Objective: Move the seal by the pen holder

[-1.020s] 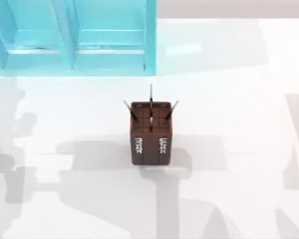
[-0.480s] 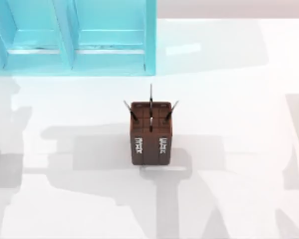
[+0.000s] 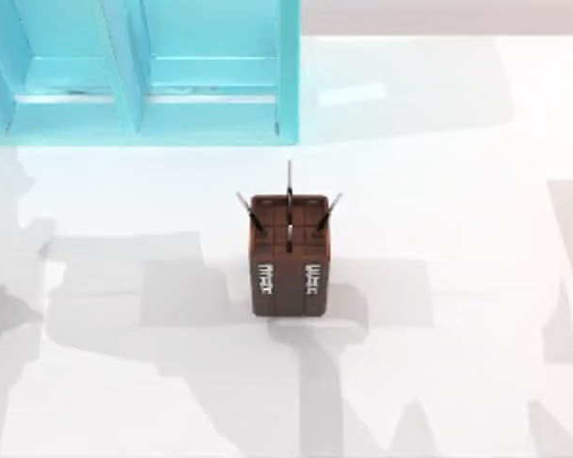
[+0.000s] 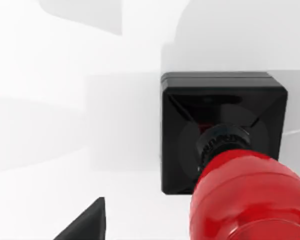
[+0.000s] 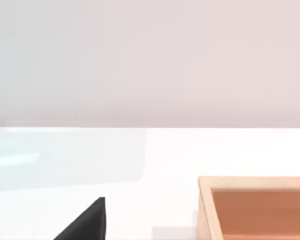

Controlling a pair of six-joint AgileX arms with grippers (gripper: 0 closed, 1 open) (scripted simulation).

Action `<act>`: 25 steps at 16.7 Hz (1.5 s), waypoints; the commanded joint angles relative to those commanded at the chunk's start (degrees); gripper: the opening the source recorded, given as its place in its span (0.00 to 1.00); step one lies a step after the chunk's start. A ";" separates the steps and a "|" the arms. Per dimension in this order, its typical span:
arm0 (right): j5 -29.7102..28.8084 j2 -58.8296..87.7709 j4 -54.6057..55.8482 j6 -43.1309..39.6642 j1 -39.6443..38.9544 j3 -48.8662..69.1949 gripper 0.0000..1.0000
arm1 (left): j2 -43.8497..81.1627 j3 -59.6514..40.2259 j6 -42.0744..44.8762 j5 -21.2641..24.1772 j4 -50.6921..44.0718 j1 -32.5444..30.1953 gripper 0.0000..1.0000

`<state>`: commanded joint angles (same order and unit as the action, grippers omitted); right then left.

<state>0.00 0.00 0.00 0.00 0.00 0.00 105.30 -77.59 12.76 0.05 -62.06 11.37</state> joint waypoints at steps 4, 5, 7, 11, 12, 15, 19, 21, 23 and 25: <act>0.00 0.00 0.00 0.00 0.00 0.00 1.00 | 2.14 6.79 0.20 0.01 8.85 0.16 1.00; 0.00 0.00 0.00 0.00 0.00 0.00 1.00 | 2.37 7.54 0.22 0.01 9.68 0.18 1.00; 0.00 0.00 0.00 0.00 0.00 0.00 1.00 | 2.42 7.74 0.23 0.01 9.90 0.19 1.00; 0.00 0.00 0.00 0.00 0.00 0.00 1.00 | 2.42 7.74 0.23 0.01 9.90 0.19 0.85; 0.00 0.00 0.00 0.00 0.00 0.00 1.00 | 2.42 7.74 0.23 0.01 9.90 0.19 0.77; 0.00 0.00 0.00 0.00 0.00 0.00 1.00 | 2.42 7.74 0.23 0.01 9.90 0.19 0.55; 0.00 0.00 0.00 0.00 0.00 0.00 1.00 | 2.42 7.74 0.23 0.01 9.90 0.19 0.25; 0.00 0.00 0.00 0.00 0.00 0.00 1.00 | 2.42 7.74 0.23 0.01 9.90 0.19 0.10; 0.00 0.00 0.00 0.00 0.00 0.00 1.00 | 2.42 7.74 0.23 0.01 9.90 0.19 0.00; 0.00 0.00 0.00 0.00 0.00 0.00 1.00 | 2.42 7.74 0.23 0.01 9.90 0.19 0.00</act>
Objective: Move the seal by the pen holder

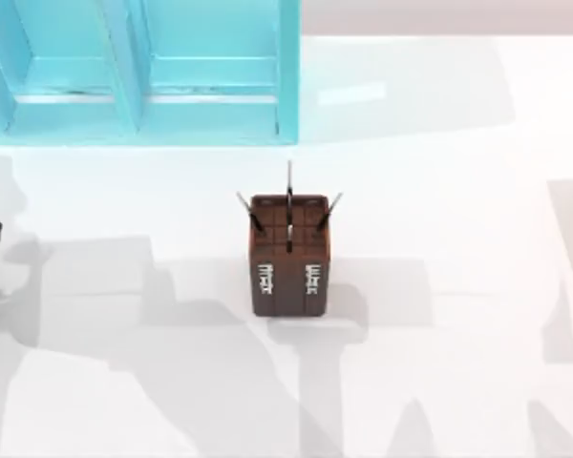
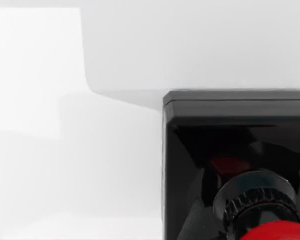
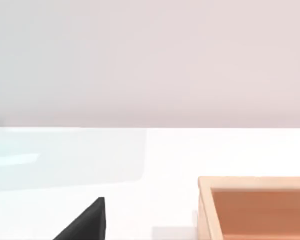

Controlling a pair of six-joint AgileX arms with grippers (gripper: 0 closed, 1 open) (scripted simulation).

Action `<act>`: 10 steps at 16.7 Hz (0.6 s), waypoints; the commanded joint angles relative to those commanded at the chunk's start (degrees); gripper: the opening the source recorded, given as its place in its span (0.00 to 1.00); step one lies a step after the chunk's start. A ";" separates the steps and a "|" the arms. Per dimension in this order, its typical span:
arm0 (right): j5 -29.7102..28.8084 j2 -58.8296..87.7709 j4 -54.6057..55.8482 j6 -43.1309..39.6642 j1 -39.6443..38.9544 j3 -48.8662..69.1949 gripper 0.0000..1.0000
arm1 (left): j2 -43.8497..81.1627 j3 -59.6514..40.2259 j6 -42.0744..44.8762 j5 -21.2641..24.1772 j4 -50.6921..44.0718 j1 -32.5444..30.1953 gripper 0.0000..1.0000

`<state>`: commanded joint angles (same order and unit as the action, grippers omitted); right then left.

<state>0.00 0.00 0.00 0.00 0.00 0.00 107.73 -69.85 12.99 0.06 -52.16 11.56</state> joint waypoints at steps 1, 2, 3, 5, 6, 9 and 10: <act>0.00 0.00 0.00 0.00 0.00 0.00 1.00 | 0.00 0.00 0.00 0.00 0.00 0.00 0.00; 0.00 0.00 0.00 0.00 0.00 0.00 1.00 | 0.00 0.00 0.00 0.00 0.00 0.00 0.00; 0.00 0.00 0.00 0.00 0.00 0.00 1.00 | 0.00 0.00 0.00 0.00 0.00 0.00 0.00; 0.00 0.00 0.00 0.00 0.00 0.00 1.00 | 0.00 0.00 0.00 0.00 0.00 0.00 0.00; 0.00 0.00 0.00 0.00 0.00 0.00 1.00 | -0.05 -0.02 0.06 0.01 -0.01 -0.11 0.00; 0.00 0.00 0.00 0.00 0.00 0.00 1.00 | -0.21 -2.25 -2.10 0.00 -2.27 -2.03 0.00; 0.00 0.00 0.00 0.00 0.00 0.00 1.00 | -0.40 -4.19 -3.86 -0.01 -4.25 -3.70 0.00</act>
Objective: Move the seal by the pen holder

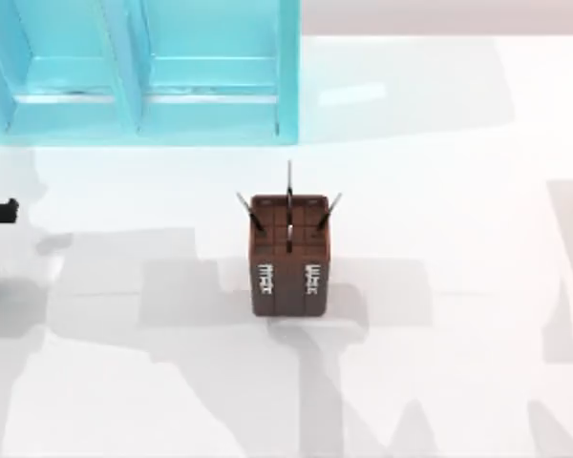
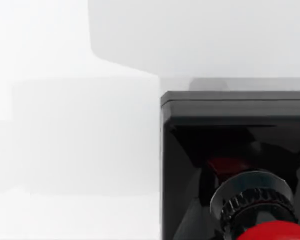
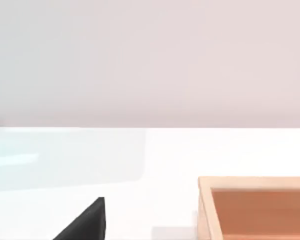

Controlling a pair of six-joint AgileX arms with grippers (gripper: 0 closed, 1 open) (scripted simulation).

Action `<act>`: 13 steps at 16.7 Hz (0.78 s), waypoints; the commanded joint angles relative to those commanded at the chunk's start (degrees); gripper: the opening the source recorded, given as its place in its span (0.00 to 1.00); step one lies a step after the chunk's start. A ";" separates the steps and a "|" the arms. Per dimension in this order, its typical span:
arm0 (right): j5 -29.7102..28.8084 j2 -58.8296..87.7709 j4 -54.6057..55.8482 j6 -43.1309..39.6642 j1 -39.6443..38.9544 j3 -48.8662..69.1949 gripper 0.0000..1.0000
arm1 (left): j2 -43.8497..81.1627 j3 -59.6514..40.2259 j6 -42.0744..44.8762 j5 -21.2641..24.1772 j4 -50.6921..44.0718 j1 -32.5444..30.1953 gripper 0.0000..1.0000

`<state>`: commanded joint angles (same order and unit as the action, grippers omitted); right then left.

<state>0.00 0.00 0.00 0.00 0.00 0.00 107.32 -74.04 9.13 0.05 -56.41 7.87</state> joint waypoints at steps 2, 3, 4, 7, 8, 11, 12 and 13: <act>0.00 0.00 0.00 0.00 0.00 0.00 1.00 | -0.58 -5.02 -4.38 0.01 -5.78 -4.32 0.00; 0.00 0.00 0.00 0.00 0.00 0.00 1.00 | -0.96 -7.73 -6.82 0.02 -9.50 -6.81 0.00; 0.00 0.00 0.00 0.00 0.00 0.00 1.00 | -1.39 -10.43 -9.35 0.04 -13.44 -9.43 0.00; 0.00 0.00 0.00 0.00 0.00 0.00 1.00 | -3.13 -17.82 -16.67 0.06 -22.77 -16.91 0.00; 0.00 0.00 0.00 0.00 0.00 0.00 1.00 | -3.76 -19.69 -18.52 0.04 -24.68 -18.77 0.00; 0.00 0.00 0.00 0.00 0.00 0.00 1.00 | -4.73 -21.77 -20.58 -0.02 -26.77 -20.82 0.00; 0.00 0.00 0.00 0.00 0.00 0.00 1.00 | -4.73 -21.77 -20.58 -0.02 -26.77 -20.82 0.00; 0.00 0.00 0.00 0.00 0.00 0.00 1.00 | -4.73 -21.77 -20.58 -0.02 -26.77 -20.82 0.00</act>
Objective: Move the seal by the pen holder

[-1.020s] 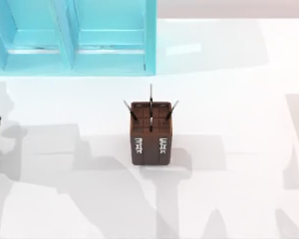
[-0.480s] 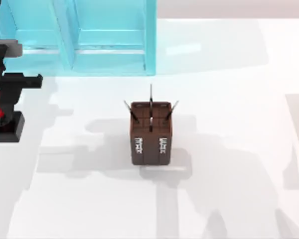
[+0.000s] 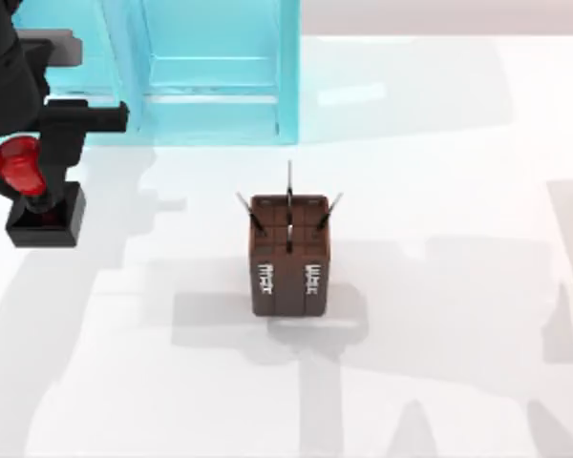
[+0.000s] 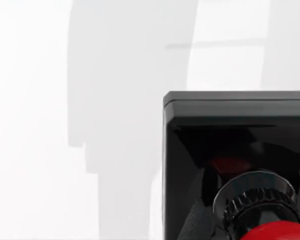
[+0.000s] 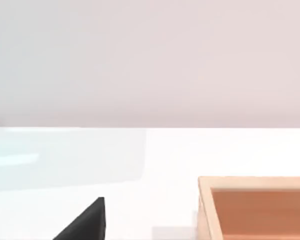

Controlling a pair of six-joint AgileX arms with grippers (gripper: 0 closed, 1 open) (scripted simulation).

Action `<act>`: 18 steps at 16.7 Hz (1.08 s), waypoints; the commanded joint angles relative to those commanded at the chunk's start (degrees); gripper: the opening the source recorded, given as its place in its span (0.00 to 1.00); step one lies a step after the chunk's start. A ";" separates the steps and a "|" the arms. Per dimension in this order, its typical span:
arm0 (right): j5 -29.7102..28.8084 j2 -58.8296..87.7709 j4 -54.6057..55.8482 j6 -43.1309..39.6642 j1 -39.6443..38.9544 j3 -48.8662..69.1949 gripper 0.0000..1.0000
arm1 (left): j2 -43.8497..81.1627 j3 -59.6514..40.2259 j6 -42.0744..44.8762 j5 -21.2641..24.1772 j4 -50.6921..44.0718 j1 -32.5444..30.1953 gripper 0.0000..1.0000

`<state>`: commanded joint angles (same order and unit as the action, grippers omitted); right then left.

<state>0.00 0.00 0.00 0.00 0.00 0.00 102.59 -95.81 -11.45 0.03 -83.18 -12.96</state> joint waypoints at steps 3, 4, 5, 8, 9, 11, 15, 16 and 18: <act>0.00 0.00 0.00 0.00 0.00 0.00 1.00 | 1.06 -0.79 -0.62 0.06 -0.27 -0.45 0.00; 0.00 0.00 0.00 0.00 0.00 0.00 1.00 | 2.21 -2.16 -1.60 0.06 -0.81 -1.42 0.00; 0.00 0.00 0.00 0.00 0.00 0.00 1.00 | 3.71 -4.15 -2.87 0.06 -1.51 -2.75 0.00; 0.00 0.00 0.00 0.00 0.00 0.00 1.00 | 9.25 -12.82 -7.70 0.11 -4.04 -7.82 0.00; 0.00 0.00 0.00 0.00 0.00 0.00 1.00 | 11.09 -15.79 -9.43 0.13 -4.85 -9.55 0.00; 0.00 0.00 0.00 0.00 0.00 0.00 1.00 | 14.17 -20.44 -12.48 0.15 -6.13 -12.59 0.00; 0.00 0.00 0.00 0.00 0.00 0.00 1.00 | 16.07 -22.91 -14.49 0.13 -6.86 -14.57 0.00; 0.00 0.00 0.00 0.00 0.00 0.00 1.00 | 16.07 -22.91 -14.49 0.13 -6.86 -14.57 0.00; 0.00 0.00 0.00 0.00 0.00 0.00 1.00 | 15.88 -22.55 -14.42 0.19 -6.57 -14.26 0.00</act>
<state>0.00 0.00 0.00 0.00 0.00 0.00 118.47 -118.37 -25.87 0.22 -89.75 -27.22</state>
